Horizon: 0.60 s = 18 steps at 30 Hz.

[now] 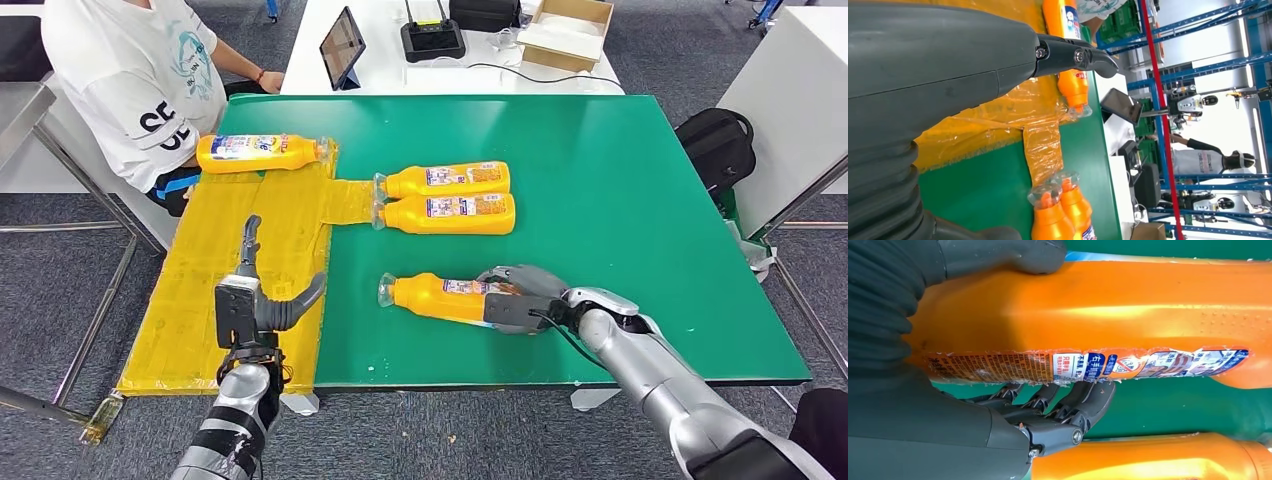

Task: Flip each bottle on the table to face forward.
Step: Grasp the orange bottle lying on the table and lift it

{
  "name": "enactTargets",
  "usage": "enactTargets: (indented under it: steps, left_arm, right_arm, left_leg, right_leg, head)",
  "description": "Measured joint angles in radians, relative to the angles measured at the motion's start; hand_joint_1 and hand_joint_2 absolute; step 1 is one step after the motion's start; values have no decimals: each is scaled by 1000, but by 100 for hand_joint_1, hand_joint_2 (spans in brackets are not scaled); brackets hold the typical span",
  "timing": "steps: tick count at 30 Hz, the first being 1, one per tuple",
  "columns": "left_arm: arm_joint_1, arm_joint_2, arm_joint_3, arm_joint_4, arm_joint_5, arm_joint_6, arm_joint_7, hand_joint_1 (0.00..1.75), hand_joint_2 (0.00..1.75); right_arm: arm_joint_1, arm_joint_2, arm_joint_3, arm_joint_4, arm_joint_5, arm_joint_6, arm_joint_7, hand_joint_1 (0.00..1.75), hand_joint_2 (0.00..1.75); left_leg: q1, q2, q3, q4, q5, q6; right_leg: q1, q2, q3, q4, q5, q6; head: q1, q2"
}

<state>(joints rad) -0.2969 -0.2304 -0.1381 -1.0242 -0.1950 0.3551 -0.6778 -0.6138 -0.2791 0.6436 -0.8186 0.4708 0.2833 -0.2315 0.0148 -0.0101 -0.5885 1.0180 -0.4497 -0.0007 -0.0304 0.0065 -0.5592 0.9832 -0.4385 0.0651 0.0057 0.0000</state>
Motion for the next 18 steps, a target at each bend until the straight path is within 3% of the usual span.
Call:
enactTargets:
  steps: [3,7,10,14,18]
  left_arm:
    - [-4,0,-4,6,2,2,-2,0,175]
    - [-7,0,-7,11,12,4,-2,0,175]
    - [-9,0,-8,22,18,3,0,0,175]
    - [-6,0,-9,30,19,6,1,0,175]
    - [14,0,-8,10,11,9,11,0,175]
  right_arm:
    - [-8,-5,12,7,-4,3,0,140,175]
    - [-21,-15,43,14,-17,12,5,175,175]
    - [-23,-19,66,19,-24,-15,11,175,175]
    - [7,-11,69,16,-37,-147,17,175,175]
    - [97,23,3,-59,-27,-328,36,175,175]
  left_leg:
    - [0,0,0,0,0,0]
    - [0,0,1,0,0,0]
    - [0,0,1,0,0,0]
    - [0,0,2,0,0,1]
    - [0,0,1,0,0,1]
  right_leg:
    - [0,0,0,0,0,0]
    - [0,0,1,0,0,0]
    - [0,0,1,0,0,0]
    - [0,0,2,0,0,0]
    - [0,0,2,0,0,0]
  head:
    - [0,0]
    - [0,0]
    - [0,0]
    - [0,0]
    - [0,0]
